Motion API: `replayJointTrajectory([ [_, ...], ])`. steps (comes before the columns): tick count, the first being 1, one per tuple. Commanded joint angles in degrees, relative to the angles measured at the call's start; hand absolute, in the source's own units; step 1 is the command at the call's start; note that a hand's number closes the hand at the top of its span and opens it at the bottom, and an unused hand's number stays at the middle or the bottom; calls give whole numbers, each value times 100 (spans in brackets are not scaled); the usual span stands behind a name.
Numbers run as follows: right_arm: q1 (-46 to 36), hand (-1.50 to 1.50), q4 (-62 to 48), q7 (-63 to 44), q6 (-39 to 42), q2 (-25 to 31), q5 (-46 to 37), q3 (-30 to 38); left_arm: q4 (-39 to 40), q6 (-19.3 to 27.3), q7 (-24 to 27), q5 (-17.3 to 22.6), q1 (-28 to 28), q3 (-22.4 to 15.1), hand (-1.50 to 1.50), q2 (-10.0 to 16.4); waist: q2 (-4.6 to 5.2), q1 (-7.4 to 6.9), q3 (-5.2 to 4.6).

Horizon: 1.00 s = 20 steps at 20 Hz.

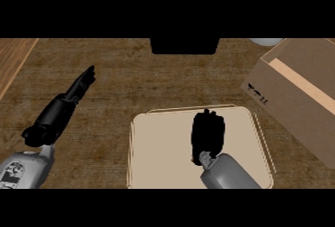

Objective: Pick the croissant from the tray and place it in the cardboard box

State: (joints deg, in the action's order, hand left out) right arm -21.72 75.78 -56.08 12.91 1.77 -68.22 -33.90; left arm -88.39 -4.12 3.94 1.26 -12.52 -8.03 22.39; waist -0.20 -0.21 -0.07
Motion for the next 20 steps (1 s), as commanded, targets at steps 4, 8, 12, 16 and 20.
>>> replayJointTrajectory([
  [4, -503, 150, 141, 2973, -624, 474, 1189, 174, 21, -142, 70, 63, -64, 66, 0, 44, 103, -183, 29],
  [8, -918, 150, 296, 4183, -879, 1103, 1442, 627, 31, -178, 4, -2, -29, 84, 0, 76, 40, -32, 13],
  [12, -1313, 150, 503, 4288, -907, 1271, 1061, 744, -91, -53, -241, -43, -83, 66, 0, -162, 15, 6, 8],
  [16, -1256, 150, 1351, 3783, -619, 1288, 1226, 1327, 31, -116, 77, -211, 121, 156, 0, -94, 1, 34, 5],
  [20, -1346, 150, 1776, 2980, -810, 1271, 1355, 2183, 183, -383, 77, -2, -77, 408, 0, 161, -16, 94, 5],
])
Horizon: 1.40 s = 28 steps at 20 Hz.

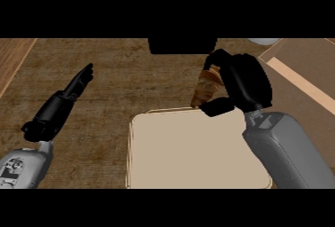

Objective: Pick the croissant from the tray and place it in the cardboard box

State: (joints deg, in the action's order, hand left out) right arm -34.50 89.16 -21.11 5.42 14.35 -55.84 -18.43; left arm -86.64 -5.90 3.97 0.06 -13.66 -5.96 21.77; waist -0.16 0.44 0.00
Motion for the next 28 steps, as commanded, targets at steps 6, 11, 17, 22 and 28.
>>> replayJointTrajectory([
  [6, -391, 150, -1, -770, -253, 363, 309, 1829, -197, 101, 60, -141, 184, -24, 0, -192, 15, -47, 1],
  [11, -314, 150, -831, -146, -698, 815, 607, 2644, -252, -147, 68, -78, 239, 130, 0, -59, 31, -72, 2],
  [17, -890, 150, -2332, 448, -215, 1614, 541, 2848, -158, -126, -184, -135, -68, 106, 0, -265, 45, -123, 2],
  [22, -761, 150, -3361, 825, 683, 2066, 843, 3012, -24, -264, 16, -102, -137, 254, 0, -129, 68, -152, 3],
  [28, -869, 150, -4327, 1724, 1460, 2591, 872, 2894, -190, -135, -197, -244, -167, 97, 0, -410, 50, -149, 4],
])
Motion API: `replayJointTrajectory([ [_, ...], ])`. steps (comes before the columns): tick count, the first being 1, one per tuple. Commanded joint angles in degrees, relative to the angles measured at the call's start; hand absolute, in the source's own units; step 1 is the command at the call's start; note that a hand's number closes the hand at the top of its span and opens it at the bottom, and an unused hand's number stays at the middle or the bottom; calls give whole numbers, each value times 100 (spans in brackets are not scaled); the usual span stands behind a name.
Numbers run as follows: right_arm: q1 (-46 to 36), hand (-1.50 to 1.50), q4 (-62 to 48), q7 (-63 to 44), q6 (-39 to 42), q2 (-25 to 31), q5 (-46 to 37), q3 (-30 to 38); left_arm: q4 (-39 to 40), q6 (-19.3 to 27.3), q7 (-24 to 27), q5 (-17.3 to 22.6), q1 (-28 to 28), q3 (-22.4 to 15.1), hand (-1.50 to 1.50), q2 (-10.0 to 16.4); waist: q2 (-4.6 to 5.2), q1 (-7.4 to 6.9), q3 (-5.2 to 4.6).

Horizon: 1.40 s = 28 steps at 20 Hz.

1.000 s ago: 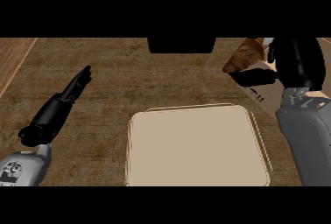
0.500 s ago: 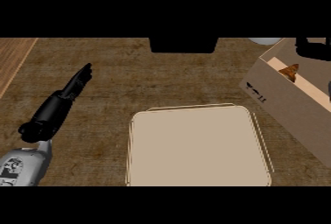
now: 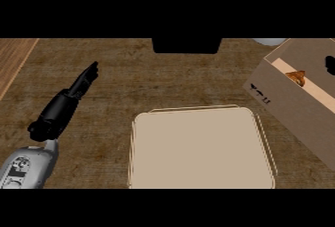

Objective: Pick the croissant from the tray and place it in the cardboard box

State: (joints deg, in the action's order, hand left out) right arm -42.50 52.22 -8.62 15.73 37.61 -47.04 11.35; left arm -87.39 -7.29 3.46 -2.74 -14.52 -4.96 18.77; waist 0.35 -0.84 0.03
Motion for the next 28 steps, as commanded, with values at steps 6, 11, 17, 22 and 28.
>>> replayJointTrajectory([
  [6, -422, -150, -1896, 1252, 828, 559, -116, -126, 335, -101, 189, 11, -230, 200, 0, -56, 37, -50, 2],
  [11, -346, -150, -1904, 2302, 797, 560, 233, 96, 289, -420, 188, 193, -145, 426, 0, 176, 10, -13, 3],
  [17, -603, -150, -1878, 2518, 328, 11, 2189, 2065, 17, -198, -5, 47, 59, 233, 0, 2, -54, 131, 29],
  [22, -920, -150, -2514, 1879, 159, 187, 3116, 3187, -81, -35, -5, -138, 79, 55, 0, -187, -8, 27, 12],
  [28, -463, -150, -3182, 2365, 118, 928, 3433, 3650, -210, -174, 207, -143, 451, 13, 0, -197, 29, -79, 14],
])
